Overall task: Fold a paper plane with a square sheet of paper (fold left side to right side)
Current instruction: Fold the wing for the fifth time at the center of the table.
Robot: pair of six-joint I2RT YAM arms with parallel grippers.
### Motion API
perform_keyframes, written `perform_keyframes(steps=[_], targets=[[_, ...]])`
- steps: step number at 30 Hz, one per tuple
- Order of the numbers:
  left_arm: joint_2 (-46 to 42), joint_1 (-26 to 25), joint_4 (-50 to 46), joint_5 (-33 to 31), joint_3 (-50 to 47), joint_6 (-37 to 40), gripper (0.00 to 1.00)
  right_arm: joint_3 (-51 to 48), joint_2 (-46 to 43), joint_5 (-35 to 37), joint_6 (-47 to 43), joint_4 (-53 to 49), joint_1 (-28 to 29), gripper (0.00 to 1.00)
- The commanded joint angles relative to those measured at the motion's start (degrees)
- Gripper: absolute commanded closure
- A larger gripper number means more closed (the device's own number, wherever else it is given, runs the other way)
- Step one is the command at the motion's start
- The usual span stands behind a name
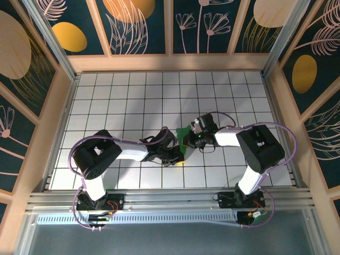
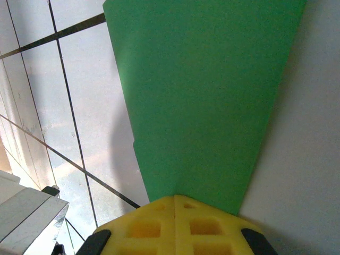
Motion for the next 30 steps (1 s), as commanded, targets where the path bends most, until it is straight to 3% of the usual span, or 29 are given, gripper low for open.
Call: perform_keyframes(steps=[1,30], targets=[[0.2,-0.3,-0.2,0.5,-1.6,-1.7,1.0,-1.8,4.5,7.9,-1.3,-8.2,0.9,1.0],[-0.1,-1.2,-1.2,1.5,-3.0,-1.1,1.0,-1.3,4.9,8.3,-1.7,-9.4,0.9,1.0]])
